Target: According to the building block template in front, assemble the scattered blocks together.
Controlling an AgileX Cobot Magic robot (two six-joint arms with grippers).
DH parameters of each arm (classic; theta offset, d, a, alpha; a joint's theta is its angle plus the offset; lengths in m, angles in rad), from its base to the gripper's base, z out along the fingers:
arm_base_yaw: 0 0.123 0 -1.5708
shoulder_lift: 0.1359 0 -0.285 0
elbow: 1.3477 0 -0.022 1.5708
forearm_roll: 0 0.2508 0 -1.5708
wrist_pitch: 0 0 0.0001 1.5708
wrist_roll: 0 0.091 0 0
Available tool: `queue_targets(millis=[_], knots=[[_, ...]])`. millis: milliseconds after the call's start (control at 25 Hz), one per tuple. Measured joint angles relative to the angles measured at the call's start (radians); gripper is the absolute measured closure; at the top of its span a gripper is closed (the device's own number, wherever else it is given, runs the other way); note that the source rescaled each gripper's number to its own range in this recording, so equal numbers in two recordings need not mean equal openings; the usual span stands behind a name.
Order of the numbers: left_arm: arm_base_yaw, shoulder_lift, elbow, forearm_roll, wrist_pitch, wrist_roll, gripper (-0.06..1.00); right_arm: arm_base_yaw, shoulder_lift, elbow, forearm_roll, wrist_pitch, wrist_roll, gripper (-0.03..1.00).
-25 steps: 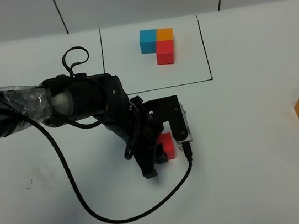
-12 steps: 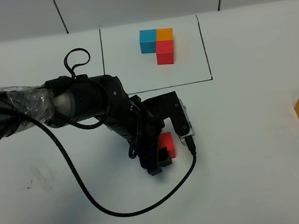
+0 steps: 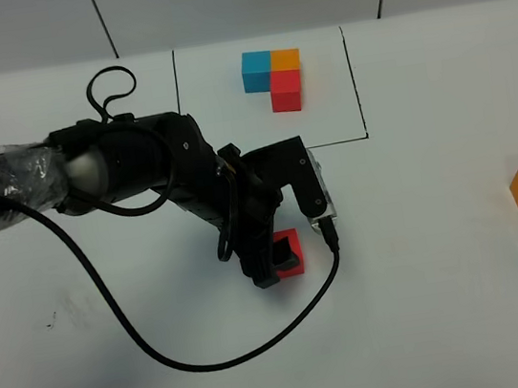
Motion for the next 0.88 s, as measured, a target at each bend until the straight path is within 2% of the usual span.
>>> queue_targets(millis=[200,280,360,400,560,600,680,760,880], knots=[[-0.006,-0.072,0.0,0.001,0.014,-0.002,0.11,0.0,0.0,0.0,0.0,0.0,0.0,0.97],[-0.01,-0.097,0.0,0.001,0.028,-0.002,0.14,0.0,0.0,0.0,0.0,0.0,0.0,0.97],[-0.011,-0.115,0.0,0.001,0.041,-0.002,0.24,0.0,0.0,0.0,0.0,0.0,0.0,0.97],[-0.011,-0.122,0.0,0.001,0.051,-0.002,0.32,0.0,0.0,0.0,0.0,0.0,0.0,0.97],[-0.011,-0.142,0.0,0.001,0.098,-0.005,0.78,0.0,0.0,0.0,0.0,0.0,0.0,0.97],[-0.011,-0.147,0.0,0.001,0.104,-0.008,0.86,0.0,0.0,0.0,0.0,0.0,0.0,0.97],[-0.012,-0.155,0.0,0.001,0.111,-0.041,0.92,0.0,0.0,0.0,0.0,0.0,0.0,0.97],[-0.012,-0.162,0.0,0.001,0.108,-0.1,0.94,0.0,0.0,0.0,0.0,0.0,0.0,0.97],[-0.012,-0.171,0.0,0.001,0.087,-0.285,0.94,0.0,0.0,0.0,0.0,0.0,0.0,0.97]])
